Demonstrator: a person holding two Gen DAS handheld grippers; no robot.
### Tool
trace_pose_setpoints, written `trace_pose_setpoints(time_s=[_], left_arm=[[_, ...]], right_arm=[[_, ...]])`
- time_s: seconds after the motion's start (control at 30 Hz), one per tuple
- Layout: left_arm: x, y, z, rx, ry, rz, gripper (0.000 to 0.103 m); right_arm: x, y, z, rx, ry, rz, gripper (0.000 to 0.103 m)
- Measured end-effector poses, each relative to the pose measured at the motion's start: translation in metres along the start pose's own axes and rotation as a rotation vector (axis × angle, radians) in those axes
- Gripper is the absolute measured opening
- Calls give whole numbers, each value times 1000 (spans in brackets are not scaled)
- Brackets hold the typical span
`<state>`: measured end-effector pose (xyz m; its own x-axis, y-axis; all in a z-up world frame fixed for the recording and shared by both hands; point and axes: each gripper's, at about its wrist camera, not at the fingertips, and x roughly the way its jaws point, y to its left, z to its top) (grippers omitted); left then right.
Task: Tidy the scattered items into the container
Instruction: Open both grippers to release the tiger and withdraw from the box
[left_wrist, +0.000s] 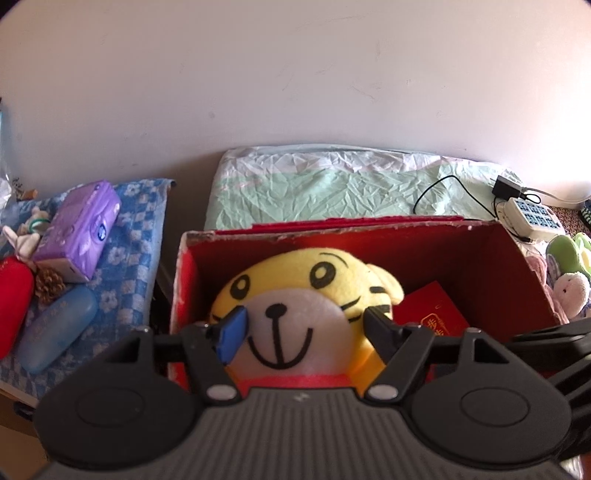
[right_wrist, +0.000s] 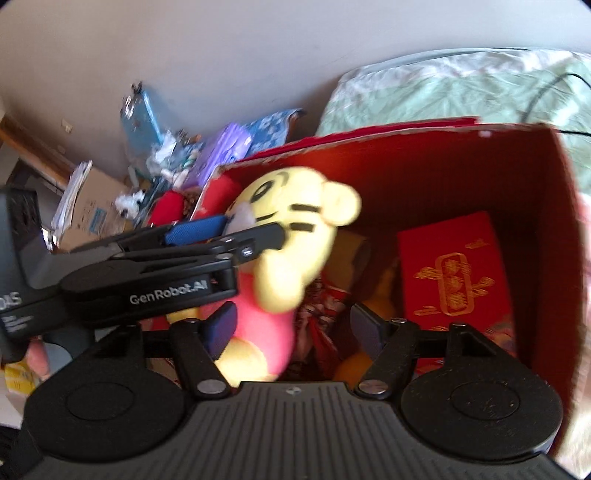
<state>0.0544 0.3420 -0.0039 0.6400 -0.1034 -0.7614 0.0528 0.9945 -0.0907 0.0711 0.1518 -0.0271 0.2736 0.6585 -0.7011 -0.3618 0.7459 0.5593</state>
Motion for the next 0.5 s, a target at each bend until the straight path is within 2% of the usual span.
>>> trace_pose_setpoints(time_s=[0.1,0.2,0.23,0.33,0.47,0.5], left_arm=[[-1,0,0,18,-10,12,78],[17,8,0,-39,41,14,90],[19,10,-1,-51,43,9,91],[14,6,0,-40,35,21,91],[1,0,3,-15,32,21,90],[-4,-3,4,-6,25,20,86]], right_arm=[[-8,-11,1,44,-28,-45,62],[7,-13,5,62,-21,-102,49],[12,-15,6,69,-25,-112,46],[15,-18,4,101,-44,-112,41],[0,-18,0,95,-100,-101,43],[-5,-18,-1,88,-115,-100,43]])
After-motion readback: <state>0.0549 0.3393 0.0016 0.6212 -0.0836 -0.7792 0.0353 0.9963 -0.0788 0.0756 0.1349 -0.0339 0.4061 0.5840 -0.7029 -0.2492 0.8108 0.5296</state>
